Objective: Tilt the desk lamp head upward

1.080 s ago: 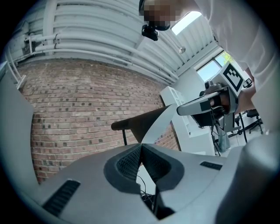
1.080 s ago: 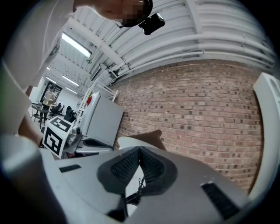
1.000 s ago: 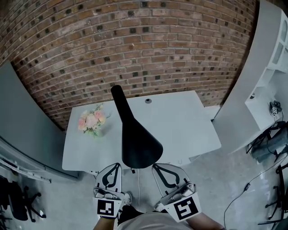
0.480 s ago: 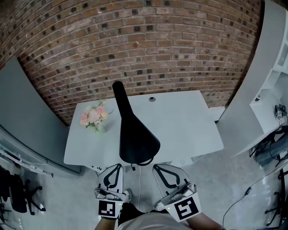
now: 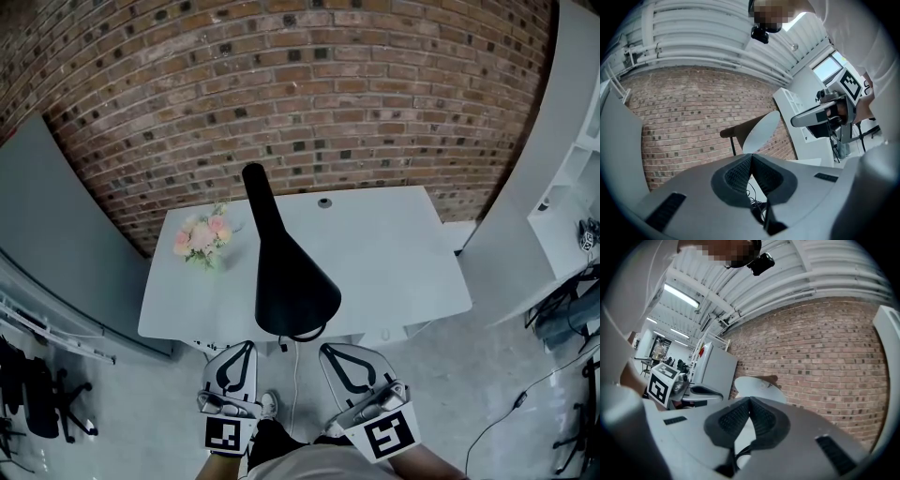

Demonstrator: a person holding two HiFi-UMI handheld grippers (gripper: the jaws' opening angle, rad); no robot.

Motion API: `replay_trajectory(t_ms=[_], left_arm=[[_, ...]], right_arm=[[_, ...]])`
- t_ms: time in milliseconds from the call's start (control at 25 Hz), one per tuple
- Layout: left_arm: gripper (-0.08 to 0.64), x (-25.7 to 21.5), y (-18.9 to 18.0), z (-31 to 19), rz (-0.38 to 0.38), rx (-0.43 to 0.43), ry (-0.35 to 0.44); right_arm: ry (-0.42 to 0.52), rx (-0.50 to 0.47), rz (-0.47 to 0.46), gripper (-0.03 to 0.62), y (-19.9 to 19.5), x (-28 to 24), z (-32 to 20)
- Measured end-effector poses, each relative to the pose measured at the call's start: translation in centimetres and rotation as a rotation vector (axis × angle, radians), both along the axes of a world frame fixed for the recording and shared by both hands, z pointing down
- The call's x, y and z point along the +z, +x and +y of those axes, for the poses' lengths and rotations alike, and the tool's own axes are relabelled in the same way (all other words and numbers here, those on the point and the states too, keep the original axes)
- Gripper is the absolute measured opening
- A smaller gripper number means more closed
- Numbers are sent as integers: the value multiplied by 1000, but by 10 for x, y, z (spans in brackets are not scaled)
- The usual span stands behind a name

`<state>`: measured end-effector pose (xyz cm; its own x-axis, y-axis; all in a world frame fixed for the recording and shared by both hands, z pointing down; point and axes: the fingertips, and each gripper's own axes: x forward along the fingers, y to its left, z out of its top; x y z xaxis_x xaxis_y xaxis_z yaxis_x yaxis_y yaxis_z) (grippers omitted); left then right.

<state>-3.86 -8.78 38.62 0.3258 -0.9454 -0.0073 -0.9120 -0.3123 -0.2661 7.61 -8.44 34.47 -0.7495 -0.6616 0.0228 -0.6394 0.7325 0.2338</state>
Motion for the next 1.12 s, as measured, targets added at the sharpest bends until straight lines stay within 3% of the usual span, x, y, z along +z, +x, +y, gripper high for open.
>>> replay_trajectory(t_ms=[280,440,560,680,880,960,1000,1120], left_arm=[[6,-3,2,-1,7,5,3],[6,-5,6,-1,-62,31,24],[6,-5,6,-1,-55,28,27],[6,-3,4,0,5,6,9],[6,-4,6,-1,-59,23,20],[6,-4,5,-2,-23,12,13],[6,-4,6,-3,-35,16,12],[6,-4,12,-3,-195,67,33]], right_arm=[[4,-2,-2,16,0,-2,1],[17,-5,6,16,1,-4,0],[20,-14,15,17,0,-3,0],[15,-15,1,17,-1,-3,1],[12,-18,-6,17,-1,-4,-1],[9,-21,-7,17,-1,-5,-2],[6,-21,-7,17,-1,-5,-2],[4,-23,-4,17,0,-5,-2]])
